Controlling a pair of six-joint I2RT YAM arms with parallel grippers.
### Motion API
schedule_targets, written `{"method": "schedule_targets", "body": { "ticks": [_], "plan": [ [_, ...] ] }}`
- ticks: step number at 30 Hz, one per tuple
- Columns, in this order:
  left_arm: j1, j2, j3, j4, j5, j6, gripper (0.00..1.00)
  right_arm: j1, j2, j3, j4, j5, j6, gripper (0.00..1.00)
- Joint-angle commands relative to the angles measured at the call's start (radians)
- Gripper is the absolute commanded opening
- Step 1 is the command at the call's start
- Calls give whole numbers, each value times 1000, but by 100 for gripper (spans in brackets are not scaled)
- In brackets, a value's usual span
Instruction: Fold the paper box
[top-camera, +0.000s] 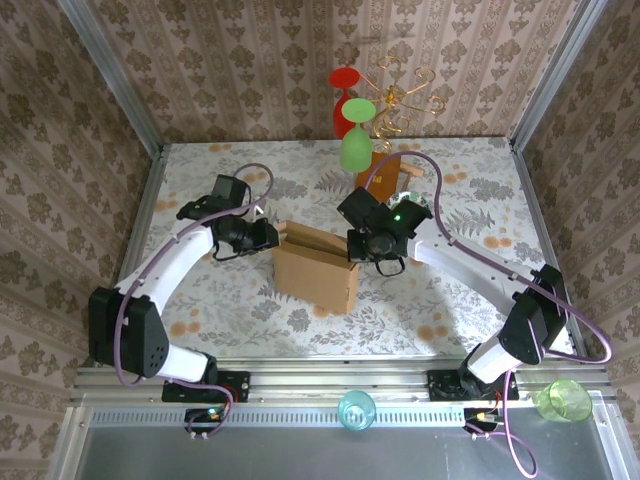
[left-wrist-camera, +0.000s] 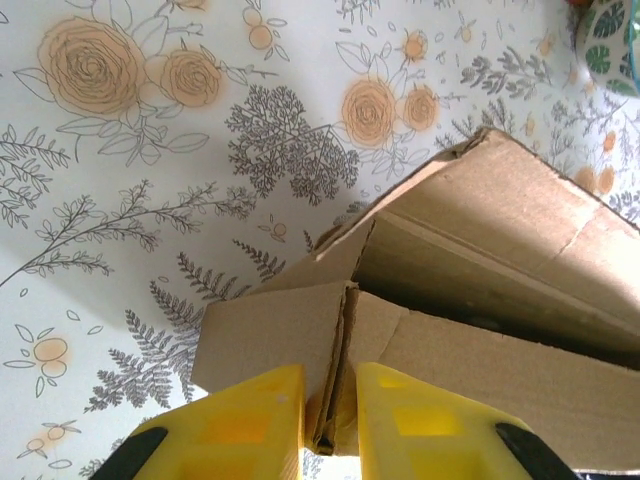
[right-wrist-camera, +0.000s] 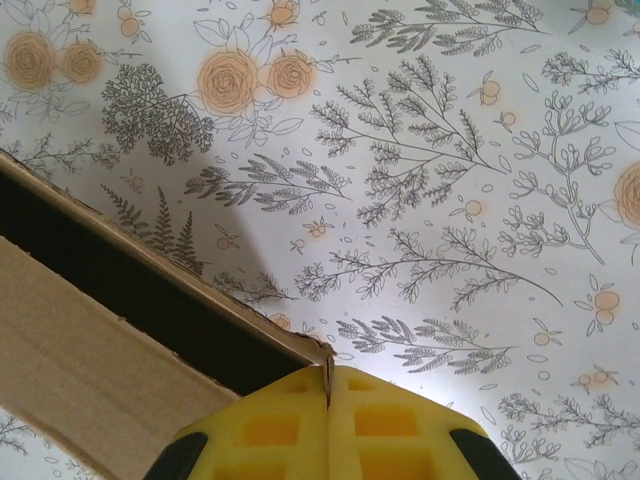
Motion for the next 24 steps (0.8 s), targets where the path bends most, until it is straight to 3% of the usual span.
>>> {"method": "schedule_targets", "body": {
  "ticks": [1,5,11,24],
  "plan": [
    [-10,-18,-53,23,-58,-74,19,22,-5,-7,-60,69,74,0],
    [-34,-29,-79,63,-60,-114,20,35,17,7,-61,81,71,0],
    [-55,-38,-72,69,-84,-132,30,37,8,8,-43,94,58,0],
    [-60,-171,-129,100,-113,-206,41,41,-2,2,-29,98,46,0]
  ]
}}
